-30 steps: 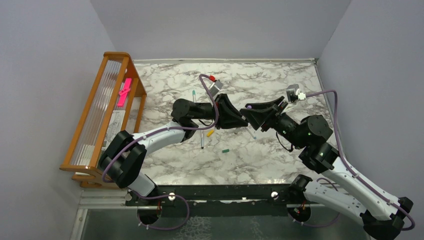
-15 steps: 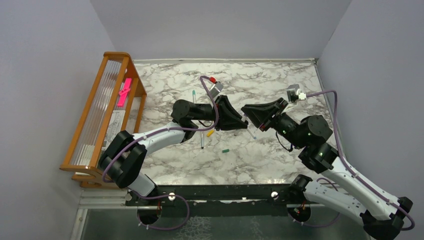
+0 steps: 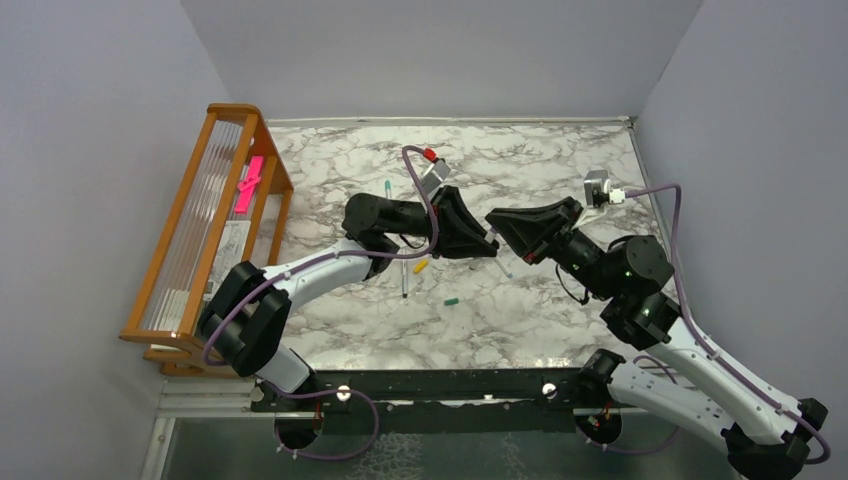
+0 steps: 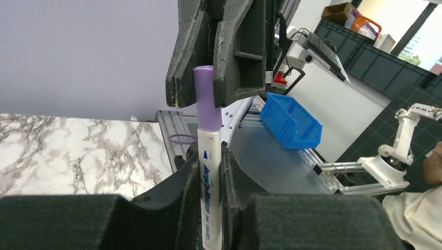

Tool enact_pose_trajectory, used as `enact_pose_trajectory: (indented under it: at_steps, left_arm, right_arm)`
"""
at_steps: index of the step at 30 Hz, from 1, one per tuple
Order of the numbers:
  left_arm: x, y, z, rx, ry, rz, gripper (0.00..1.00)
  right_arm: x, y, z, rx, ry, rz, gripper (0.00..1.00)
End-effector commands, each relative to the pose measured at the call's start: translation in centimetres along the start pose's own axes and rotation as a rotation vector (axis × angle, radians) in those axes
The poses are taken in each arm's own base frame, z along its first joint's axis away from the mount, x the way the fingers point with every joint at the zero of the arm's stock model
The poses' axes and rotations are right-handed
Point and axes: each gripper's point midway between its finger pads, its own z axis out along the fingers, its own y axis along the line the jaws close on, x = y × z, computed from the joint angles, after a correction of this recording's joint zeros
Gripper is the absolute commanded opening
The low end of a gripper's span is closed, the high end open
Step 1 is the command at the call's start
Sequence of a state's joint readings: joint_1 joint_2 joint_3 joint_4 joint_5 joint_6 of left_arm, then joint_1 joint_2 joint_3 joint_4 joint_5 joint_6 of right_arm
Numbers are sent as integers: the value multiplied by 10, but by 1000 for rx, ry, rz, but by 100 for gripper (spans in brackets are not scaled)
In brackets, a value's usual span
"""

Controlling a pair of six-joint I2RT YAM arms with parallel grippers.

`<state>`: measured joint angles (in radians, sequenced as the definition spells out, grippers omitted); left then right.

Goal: Insert the pens into the pen caps

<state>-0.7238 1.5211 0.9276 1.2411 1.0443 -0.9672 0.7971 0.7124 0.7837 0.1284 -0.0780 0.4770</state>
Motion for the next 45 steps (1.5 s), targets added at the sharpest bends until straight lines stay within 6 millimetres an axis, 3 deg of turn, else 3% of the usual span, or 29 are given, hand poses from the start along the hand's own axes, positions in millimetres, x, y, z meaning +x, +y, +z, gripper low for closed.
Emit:
enact_pose_trajectory:
  at_steps: [1,13,23,39,45]
  left_arm:
    - [-42,-16,8,45,-58,144,0]
    - [-75,-19,15,60,-108,187,0]
    - [-99,-12,20,-3,-148,239,0]
    - [-117,7,9,-80,-173,238,0]
    - [-115,13,9,-87,-174,231,0]
  right_arm:
    - [63,1,-9,-53,231,44,1]
    - [127,0,-24,-119,417,123,1]
    - [161,-24,-40,-1,511,156,1]
    - [176,-54,-67,171,626,86,1]
    - [185,-50,-68,148,638,121,1]
